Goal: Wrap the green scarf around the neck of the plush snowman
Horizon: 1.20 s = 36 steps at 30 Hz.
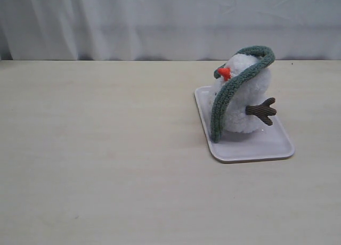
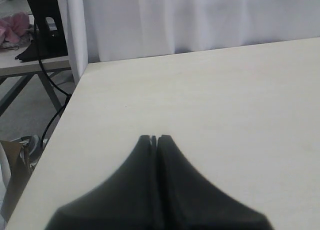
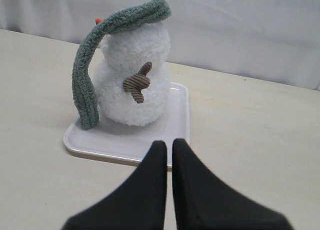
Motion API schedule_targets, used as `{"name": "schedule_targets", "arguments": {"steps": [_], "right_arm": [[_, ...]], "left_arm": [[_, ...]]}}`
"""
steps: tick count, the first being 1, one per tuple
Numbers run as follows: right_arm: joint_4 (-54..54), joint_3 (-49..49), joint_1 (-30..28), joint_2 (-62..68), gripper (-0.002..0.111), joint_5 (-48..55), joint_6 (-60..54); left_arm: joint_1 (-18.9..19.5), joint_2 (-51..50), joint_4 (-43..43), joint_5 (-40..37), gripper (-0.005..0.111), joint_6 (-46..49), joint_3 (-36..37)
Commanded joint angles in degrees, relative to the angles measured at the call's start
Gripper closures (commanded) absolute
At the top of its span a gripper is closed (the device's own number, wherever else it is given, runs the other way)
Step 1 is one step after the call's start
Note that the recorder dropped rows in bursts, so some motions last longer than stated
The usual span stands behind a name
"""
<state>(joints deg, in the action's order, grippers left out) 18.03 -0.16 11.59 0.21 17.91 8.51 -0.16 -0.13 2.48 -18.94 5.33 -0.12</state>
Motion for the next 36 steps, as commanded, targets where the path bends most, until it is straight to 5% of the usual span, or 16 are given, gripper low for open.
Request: {"name": "schedule_targets", "arguments": {"steps": [1,20,23,27,29,36], "right_arm": [[0.5,0.2,-0.3,-0.2,0.104,-0.7,-0.3],[7.4,0.2,-0.3,-0.2,0.104,0.6,-0.9],[14.5,0.2,-0.3,-0.2,0.104,-13.5,0.2],[-4.5,0.2,-0.3,-0.2,0.104,-40.5,4.0],[-16.7,0.2,-0.3,-0.2,0.104,-44.8,12.4],[-15.6,-13.7,-0.3,1.0,0.099,-22.1,10.2]], "left_arm": [[0.1,0.1,-0.1,0.3,0.107,0.2,0.1],[0.1,0.1,-0.1,0.4,0.107,0.1,0.1],[0.1,0.1,-0.1,0.4,0.107,0.1,0.1],[0.1,0.1,-0.1,0.4,0.107,0.1,0.1],[0.1,0.1,-0.1,0.4,0.107,0.1,0.1],[0.1,0.1,-0.1,0.4,0.107,0.1,0.1]]}}
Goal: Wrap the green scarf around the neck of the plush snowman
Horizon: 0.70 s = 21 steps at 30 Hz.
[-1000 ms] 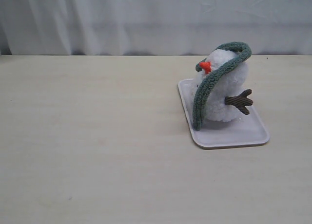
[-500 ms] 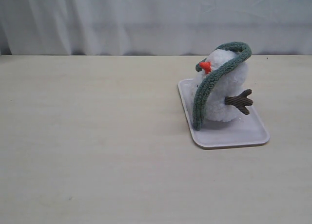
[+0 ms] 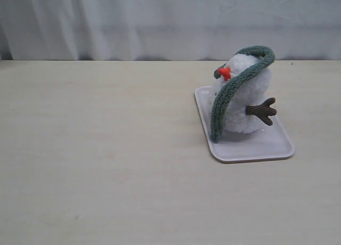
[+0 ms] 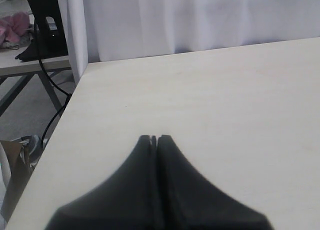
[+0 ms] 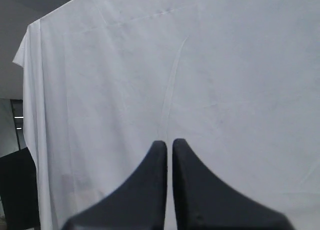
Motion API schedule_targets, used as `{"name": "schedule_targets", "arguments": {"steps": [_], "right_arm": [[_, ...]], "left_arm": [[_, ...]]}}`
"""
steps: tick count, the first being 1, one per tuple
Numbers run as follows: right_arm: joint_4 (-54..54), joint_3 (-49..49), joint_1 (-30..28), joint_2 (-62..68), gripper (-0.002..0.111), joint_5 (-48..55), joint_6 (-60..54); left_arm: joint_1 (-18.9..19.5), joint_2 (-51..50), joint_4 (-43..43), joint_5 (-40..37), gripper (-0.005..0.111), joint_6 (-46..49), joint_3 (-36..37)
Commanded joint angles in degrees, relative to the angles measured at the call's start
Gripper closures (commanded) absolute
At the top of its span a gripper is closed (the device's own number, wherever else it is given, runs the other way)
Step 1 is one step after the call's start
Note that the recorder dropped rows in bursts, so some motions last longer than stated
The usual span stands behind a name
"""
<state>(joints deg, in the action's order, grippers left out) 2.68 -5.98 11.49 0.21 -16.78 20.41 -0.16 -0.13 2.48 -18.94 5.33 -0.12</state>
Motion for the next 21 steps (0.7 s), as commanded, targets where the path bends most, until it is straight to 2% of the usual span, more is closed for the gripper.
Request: {"name": "schedule_targets", "arguments": {"steps": [1,3,5,7,12,21], "right_arm": [[-0.3,-10.1,-0.2,2.2,0.096,16.1,-2.5],[-0.3,-16.9,-0.2,5.9,0.081,27.1,-4.7],[-0.3,-23.6,-0.2,11.8,0.051,35.8,-4.8],[-0.3,-27.6,-0.2,16.6,0.035,40.0,-4.6],[-0.8,-37.8,-0.2,32.7,0.037,50.6,-4.5],[-0.8,-51.7,-0.2,60.4,0.036,51.4,-4.8]], "left_arm": [[0.1,0.1,-0.1,0.4,0.107,0.1,0.1],[0.1,0.1,-0.1,0.4,0.107,0.1,0.1],[0.1,0.1,-0.1,0.4,0.107,0.1,0.1],[0.1,0.1,-0.1,0.4,0.107,0.1,0.1],[0.1,0.1,-0.1,0.4,0.107,0.1,0.1],[0.1,0.1,-0.1,0.4,0.107,0.1,0.1]]}}
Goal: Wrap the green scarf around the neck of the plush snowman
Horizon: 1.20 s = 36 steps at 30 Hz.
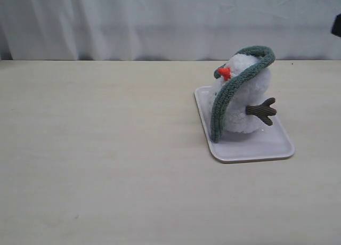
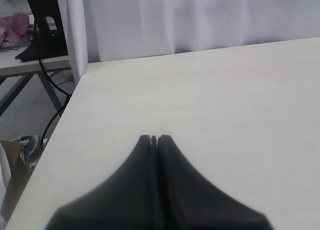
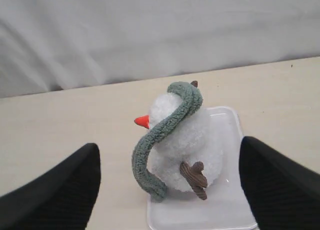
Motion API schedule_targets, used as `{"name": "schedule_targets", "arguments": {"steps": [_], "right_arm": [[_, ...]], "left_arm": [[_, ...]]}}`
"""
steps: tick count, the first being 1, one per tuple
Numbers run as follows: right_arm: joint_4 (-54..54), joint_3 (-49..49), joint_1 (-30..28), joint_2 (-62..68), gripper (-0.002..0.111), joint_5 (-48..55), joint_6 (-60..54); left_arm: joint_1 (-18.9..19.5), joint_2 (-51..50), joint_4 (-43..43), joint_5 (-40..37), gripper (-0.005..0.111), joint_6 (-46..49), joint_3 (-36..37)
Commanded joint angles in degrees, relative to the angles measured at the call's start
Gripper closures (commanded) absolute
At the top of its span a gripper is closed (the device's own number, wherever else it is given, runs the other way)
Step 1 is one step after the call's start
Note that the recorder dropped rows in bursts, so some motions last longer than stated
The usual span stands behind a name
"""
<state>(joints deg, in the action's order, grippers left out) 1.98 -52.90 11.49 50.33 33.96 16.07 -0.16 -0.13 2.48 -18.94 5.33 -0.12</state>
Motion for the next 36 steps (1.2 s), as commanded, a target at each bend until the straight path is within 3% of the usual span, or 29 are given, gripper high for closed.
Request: {"name": "schedule_targets", "arguments": {"steps": [1,12,20,26,30,32,36], "right_arm": [[-0.1,-6.0,-0.2,13.6,0.036,0.8,-0.4],[0.2,-24.3,-1.8,41.8,0.037,8.4,-3.5],[-5.6,-25.5,-9.3,45.9,0.037,4.9,-7.4],[-19.6,-25.5,-9.7,47.3,0.037,4.2,-18.9],[-20.8,-25.5,-9.7,49.5,0.037,4.5,-19.4],[-20.8,-25.5,-9.7,50.7,0.041,5.0,-19.4],[-20.8,-25.5,-9.6,52.0,0.059,4.9,-21.1]], "left_arm": [[0.1,0.1,-0.1,0.4,0.107,0.1,0.1],[0.1,0.1,-0.1,0.4,0.107,0.1,0.1],[0.1,0.1,-0.1,0.4,0.107,0.1,0.1],[0.1,0.1,-0.1,0.4,0.107,0.1,0.1],[0.1,0.1,-0.1,0.4,0.107,0.1,0.1],[0.1,0.1,-0.1,0.4,0.107,0.1,0.1],[0.1,0.1,-0.1,0.4,0.107,0.1,0.1]]}}
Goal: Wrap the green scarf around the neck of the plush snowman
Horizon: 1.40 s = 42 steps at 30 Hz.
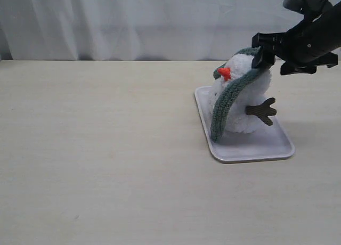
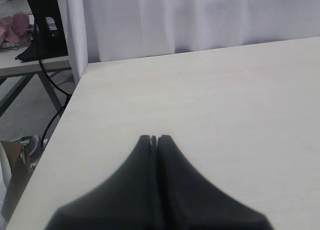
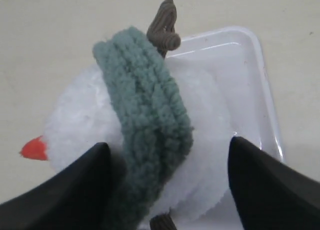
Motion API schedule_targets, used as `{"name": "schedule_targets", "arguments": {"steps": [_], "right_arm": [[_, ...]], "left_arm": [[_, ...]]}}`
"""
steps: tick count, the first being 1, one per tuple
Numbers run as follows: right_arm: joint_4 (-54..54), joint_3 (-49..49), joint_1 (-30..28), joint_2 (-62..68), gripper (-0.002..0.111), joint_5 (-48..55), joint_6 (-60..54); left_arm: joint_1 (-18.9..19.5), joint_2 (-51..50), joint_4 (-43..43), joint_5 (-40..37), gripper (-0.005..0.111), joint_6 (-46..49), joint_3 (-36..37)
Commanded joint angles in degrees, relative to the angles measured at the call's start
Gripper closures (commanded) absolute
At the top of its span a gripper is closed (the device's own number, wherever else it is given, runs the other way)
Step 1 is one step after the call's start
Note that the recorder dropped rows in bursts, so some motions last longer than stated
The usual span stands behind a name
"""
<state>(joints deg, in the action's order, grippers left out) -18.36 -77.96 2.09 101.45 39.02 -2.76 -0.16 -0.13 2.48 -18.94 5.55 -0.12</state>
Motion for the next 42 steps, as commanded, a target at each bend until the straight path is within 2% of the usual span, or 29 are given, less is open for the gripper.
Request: {"name": "schedule_targets", "arguments": {"steps": [1,6,10,24,28,37,42], "right_arm": [[-0.4,-0.5,-0.2,0.9,0.064,-0.3,-2.6],[-0.4,-0.6,-0.2,0.9,0.089,-0.4,-5.9],[-0.4,-0.6,-0.1,0.7,0.104,-1.7,-7.6],[-0.6,-0.7,0.1,-8.3,0.104,-7.3,-13.1],[-4.7,-0.7,0.1,-11.4,0.104,-7.2,-20.6],[-24.8,-0.7,0.1,-14.2,0.104,1.4,-46.0],[-25.5,-0.7,0.1,-14.2,0.104,3.8,-47.7]], "left_arm": [[0.1,0.1,-0.1,0.4,0.107,-0.1,0.1],[0.1,0.1,-0.1,0.4,0.107,-0.1,0.1],[0.1,0.1,-0.1,0.4,0.107,-0.1,0.1],[0.1,0.1,-0.1,0.4,0.107,-0.1,0.1],[0.1,0.1,-0.1,0.4,0.107,-0.1,0.1],[0.1,0.1,-0.1,0.4,0.107,-0.1,0.1],[0.1,0.1,-0.1,0.4,0.107,-0.1,0.1]]}}
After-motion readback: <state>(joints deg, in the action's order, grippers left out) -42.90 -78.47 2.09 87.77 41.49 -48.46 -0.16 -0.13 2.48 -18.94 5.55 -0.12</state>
